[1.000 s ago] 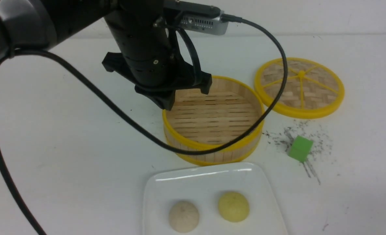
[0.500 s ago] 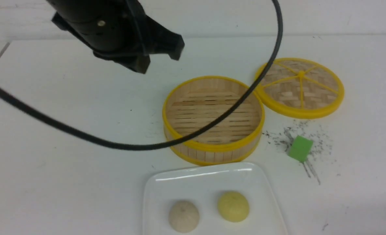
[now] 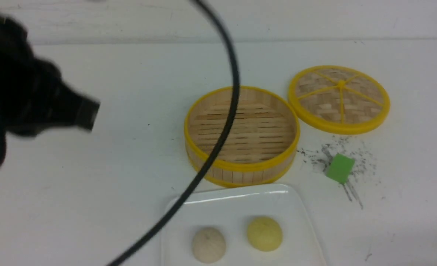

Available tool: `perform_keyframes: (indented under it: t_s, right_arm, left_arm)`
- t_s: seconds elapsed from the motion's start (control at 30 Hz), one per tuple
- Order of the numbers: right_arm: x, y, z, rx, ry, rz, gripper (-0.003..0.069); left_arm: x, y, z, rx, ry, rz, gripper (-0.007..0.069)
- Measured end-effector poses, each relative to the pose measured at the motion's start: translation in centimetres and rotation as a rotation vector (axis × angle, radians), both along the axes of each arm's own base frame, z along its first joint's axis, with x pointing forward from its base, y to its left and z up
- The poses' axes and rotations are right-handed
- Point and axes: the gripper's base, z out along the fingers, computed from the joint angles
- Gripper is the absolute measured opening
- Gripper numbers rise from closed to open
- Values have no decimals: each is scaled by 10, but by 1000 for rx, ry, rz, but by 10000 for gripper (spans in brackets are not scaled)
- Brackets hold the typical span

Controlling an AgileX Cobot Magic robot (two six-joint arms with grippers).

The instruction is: Put the steamed buns into the plate on the white tablecloth.

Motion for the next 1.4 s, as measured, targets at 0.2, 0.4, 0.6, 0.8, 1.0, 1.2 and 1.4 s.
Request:
perform_keyframes:
  t_s: [0.2, 0.4, 0.6, 0.8, 1.0, 1.2, 1.4]
  right_arm:
    - [0, 0, 0, 0, 0, 0, 63]
    - [0, 0, 0, 0, 0, -2, 64]
    - [0, 0, 0, 0, 0, -2, 64]
    - [0, 0, 0, 0, 0, -2, 68]
    - [0, 0, 0, 0, 0, -2, 80]
    - [0, 0, 0, 0, 0, -2, 89]
    - [0, 0, 0, 0, 0, -2, 99]
  left_arm:
    - [-35, 9, -75, -216, 23, -28, 15]
    - [-54, 14, -119, -458, -84, -34, 15]
    - [-57, 17, -119, -521, -161, -39, 19]
    - [-55, 18, -118, -499, -191, -47, 25]
    - [-54, 20, -119, -441, -229, -62, 34]
    - [-53, 21, -119, -413, -249, -70, 35]
    - [-54, 22, -124, -415, -250, -71, 36]
